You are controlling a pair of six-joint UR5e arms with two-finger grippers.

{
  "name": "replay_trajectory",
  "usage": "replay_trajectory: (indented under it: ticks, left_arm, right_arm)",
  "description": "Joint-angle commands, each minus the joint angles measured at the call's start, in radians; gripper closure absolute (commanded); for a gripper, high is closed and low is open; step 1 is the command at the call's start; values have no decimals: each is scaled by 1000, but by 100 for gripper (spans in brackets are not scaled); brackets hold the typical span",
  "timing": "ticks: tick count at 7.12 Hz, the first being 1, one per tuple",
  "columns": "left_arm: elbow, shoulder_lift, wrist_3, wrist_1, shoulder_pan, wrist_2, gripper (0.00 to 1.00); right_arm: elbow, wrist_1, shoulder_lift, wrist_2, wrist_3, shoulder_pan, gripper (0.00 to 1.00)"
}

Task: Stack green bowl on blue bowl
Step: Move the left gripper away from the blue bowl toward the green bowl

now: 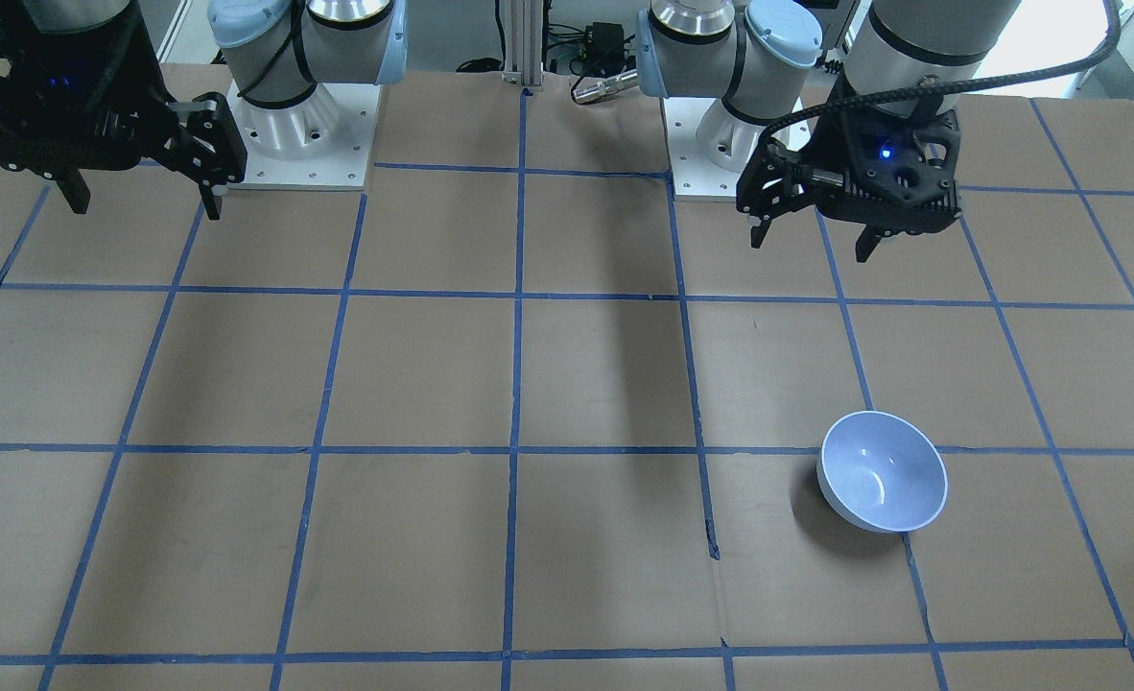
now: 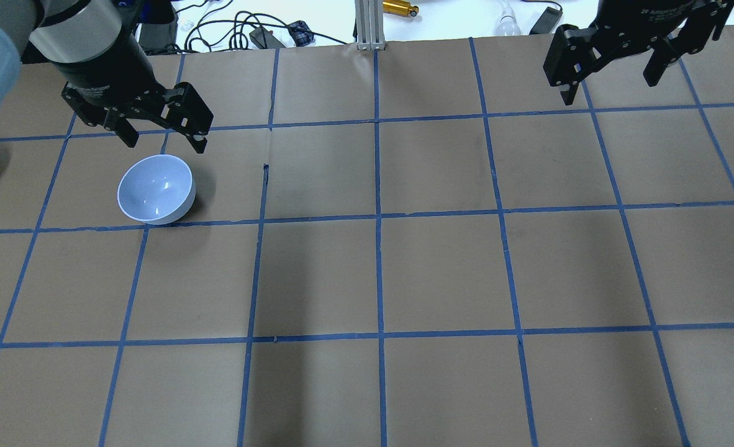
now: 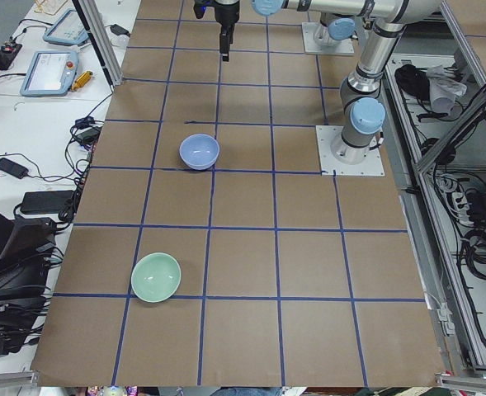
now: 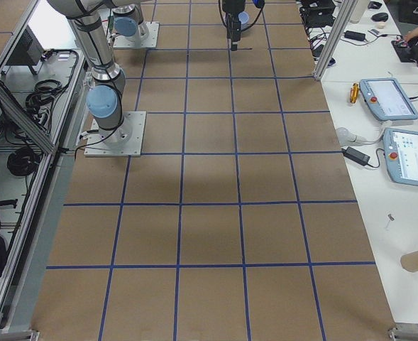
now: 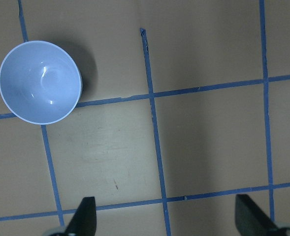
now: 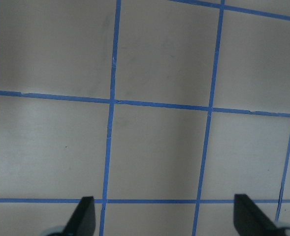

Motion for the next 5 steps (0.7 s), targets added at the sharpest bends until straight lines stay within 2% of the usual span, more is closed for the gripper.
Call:
replay_trajectory:
  ticks: [1, 3, 5]
  left_arm:
    - [-15, -5, 275, 3, 162, -1, 0]
    - [-23, -39, 527, 7, 350, -12, 0]
    - [-12, -94, 742, 58, 486, -12, 0]
  right_arm:
    - [0, 0, 0, 0, 0, 0, 0]
    - [0, 0, 0, 0, 0, 0, 0]
    - [0, 0, 0, 0, 0, 0, 0]
